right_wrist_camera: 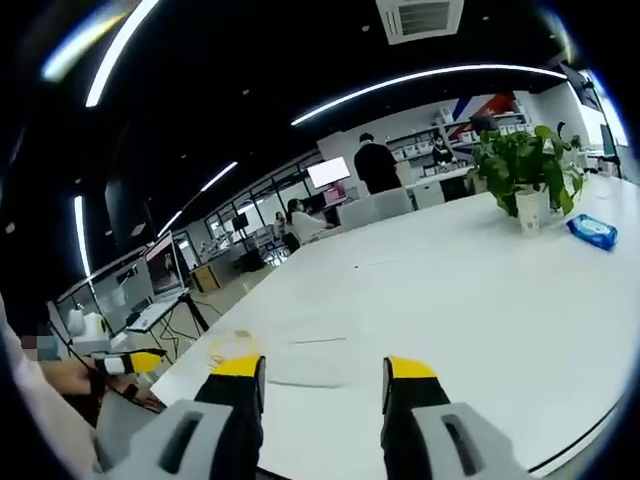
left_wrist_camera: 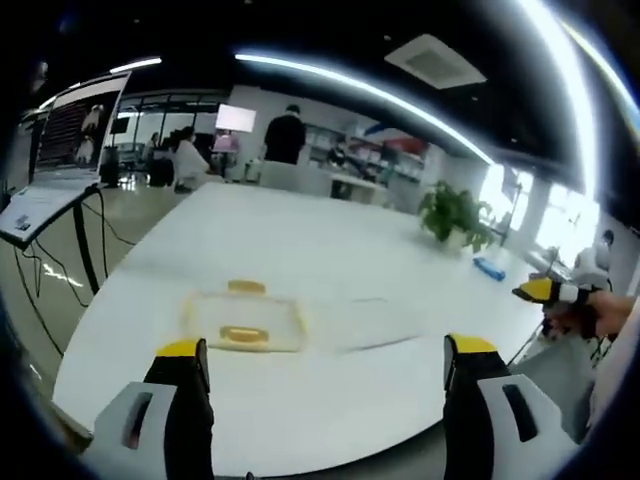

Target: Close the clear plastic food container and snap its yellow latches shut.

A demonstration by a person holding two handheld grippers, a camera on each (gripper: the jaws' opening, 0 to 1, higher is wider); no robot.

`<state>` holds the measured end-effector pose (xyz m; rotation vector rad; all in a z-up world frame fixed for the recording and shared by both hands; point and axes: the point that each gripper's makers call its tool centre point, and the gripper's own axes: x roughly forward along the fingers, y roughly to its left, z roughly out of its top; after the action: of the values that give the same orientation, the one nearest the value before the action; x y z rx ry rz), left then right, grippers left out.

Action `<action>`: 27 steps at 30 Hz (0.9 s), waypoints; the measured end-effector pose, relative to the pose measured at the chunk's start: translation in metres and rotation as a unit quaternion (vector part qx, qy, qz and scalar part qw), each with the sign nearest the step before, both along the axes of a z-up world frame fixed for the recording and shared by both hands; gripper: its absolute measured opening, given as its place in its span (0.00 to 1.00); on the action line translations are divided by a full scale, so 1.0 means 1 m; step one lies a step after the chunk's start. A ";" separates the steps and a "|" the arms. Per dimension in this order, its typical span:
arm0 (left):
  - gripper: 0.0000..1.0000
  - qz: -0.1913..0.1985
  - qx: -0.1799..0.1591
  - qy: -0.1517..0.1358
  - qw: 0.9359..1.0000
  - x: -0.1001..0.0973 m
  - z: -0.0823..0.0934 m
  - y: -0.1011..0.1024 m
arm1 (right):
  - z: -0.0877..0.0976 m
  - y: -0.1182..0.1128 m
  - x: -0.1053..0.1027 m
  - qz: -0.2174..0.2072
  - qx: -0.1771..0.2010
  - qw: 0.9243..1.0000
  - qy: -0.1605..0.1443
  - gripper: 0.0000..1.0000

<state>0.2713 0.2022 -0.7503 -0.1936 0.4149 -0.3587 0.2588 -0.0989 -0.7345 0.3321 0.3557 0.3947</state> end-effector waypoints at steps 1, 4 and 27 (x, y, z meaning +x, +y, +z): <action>0.96 0.001 -0.001 0.003 1.000 0.000 -0.001 0.001 | -0.002 -0.001 0.000 -0.002 0.000 1.000 0.004 0.45; 0.99 0.008 0.004 0.015 1.000 0.000 -0.006 0.004 | -0.007 -0.002 0.001 -0.002 0.011 1.000 0.021 0.44; 0.94 -0.036 0.047 0.029 0.998 -0.006 -0.019 -0.006 | -0.018 0.003 -0.003 0.013 -0.006 0.999 0.041 0.41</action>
<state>0.2656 0.1965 -0.7693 -0.0978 0.4953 -0.4035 0.2562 -0.0956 -0.7521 0.3328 0.4435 0.4054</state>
